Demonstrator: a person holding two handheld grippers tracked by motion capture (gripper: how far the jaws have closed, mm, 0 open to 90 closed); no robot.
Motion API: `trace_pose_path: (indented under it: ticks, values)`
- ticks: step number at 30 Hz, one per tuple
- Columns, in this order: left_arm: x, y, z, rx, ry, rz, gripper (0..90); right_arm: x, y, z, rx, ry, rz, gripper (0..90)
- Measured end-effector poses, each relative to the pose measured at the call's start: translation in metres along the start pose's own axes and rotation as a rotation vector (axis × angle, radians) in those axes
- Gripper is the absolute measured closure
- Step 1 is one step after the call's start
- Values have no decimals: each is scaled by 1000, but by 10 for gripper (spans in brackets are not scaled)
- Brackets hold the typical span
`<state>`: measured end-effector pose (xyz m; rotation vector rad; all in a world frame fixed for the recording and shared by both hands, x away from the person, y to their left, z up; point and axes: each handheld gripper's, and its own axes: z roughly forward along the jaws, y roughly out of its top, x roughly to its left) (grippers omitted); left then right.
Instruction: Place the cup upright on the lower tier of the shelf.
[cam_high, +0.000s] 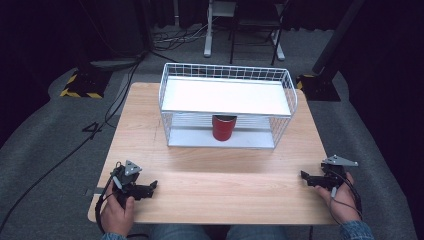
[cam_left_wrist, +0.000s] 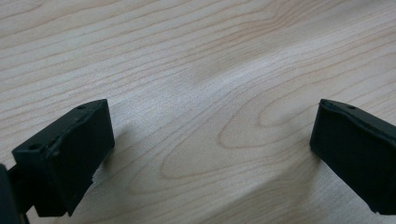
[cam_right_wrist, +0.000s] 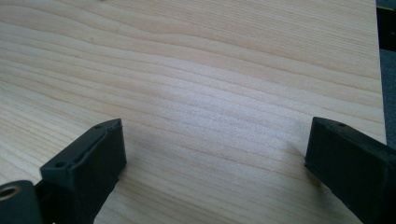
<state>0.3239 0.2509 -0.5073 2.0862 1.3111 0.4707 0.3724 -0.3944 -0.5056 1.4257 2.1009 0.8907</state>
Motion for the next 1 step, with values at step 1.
trace_pose_path:
  ticks: [1]
  values:
    - [0,0,0,0,0,0,0,0,0,0,0,-1,1,50]
